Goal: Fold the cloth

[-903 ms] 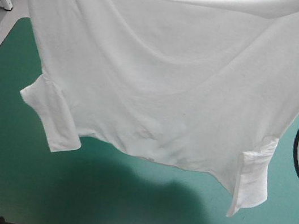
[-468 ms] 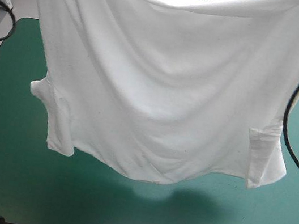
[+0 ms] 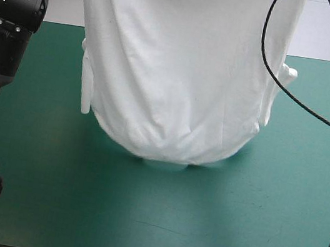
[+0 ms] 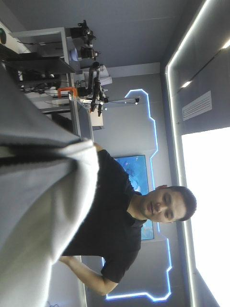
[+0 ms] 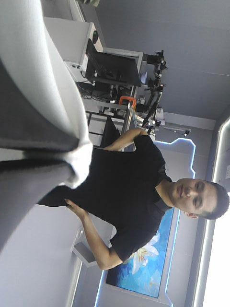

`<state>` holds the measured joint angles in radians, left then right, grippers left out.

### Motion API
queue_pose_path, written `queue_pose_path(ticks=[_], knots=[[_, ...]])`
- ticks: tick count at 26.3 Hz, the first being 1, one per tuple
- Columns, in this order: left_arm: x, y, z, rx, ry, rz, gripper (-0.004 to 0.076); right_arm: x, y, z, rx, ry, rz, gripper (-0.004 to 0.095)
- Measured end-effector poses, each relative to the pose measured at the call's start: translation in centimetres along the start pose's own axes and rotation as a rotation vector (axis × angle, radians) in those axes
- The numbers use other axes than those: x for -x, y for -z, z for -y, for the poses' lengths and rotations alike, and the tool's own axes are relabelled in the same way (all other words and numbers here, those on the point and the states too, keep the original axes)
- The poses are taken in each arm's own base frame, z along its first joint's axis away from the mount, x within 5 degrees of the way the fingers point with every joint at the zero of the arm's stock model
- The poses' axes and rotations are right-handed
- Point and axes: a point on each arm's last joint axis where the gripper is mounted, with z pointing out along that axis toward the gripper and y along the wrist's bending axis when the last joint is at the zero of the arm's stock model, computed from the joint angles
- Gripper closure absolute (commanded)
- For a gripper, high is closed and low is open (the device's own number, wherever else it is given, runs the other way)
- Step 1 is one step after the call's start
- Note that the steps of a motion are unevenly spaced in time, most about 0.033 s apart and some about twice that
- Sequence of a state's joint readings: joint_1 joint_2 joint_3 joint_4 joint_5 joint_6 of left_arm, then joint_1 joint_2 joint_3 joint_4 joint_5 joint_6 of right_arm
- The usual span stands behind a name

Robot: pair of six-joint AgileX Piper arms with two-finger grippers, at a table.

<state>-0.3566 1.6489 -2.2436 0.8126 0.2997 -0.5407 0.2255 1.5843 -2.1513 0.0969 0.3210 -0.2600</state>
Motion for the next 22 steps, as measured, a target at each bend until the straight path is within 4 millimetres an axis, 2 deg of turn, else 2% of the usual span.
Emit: queue_pose_path(ticks=[3,9,11,14,17,18,19,20,21,22], knots=[[-1.0,-1.4,-0.3,-0.018,-0.003,0.052,0.0733,-0.3,-1.3,0.0,-0.008,0.004,0.028,0.0925],[-1.5,-2.3,0.1,-0.059,-0.010,0.123,0.0733,0.6,-2.1,0.2,-0.016,0.004,0.081,0.0925],[-2.4,-2.7,0.2,-0.049,-0.012,0.089,0.0733,0.3,-2.3,0.1,-0.008,-0.010,0.051,0.0925],[-5.2,-3.8,0.0,-0.016,0.001,-0.017,0.0733,-1.5,-3.2,-0.2,0.014,-0.040,-0.044,0.0925],[-9.6,-4.6,-0.2,0.008,0.060,-0.182,0.0733,-4.9,-4.7,-0.8,0.033,-0.073,-0.165,0.0925],[-13.3,-4.7,-0.3,0.022,0.067,-0.315,0.0733,-8.3,-5.7,-1.4,0.053,-0.083,-0.288,0.0925],[-14.7,-4.5,-0.3,0.026,0.064,-0.367,0.0733,-10.1,-6.1,-1.6,0.062,-0.088,-0.359,0.0925],[-17.9,-3.9,-0.1,0.026,0.058,-0.482,0.0733,-13.7,-6.3,-2.0,0.072,-0.121,-0.500,0.0925],[-19.3,-3.5,0.0,0.026,0.051,-0.538,0.0733,-15.1,-6.2,-2.2,0.075,-0.131,-0.552,0.0925],[-21.5,-2.2,0.2,0.021,0.035,-0.639,0.0733,-18.5,-6.0,-2.3,0.075,-0.146,-0.665,0.0925]])
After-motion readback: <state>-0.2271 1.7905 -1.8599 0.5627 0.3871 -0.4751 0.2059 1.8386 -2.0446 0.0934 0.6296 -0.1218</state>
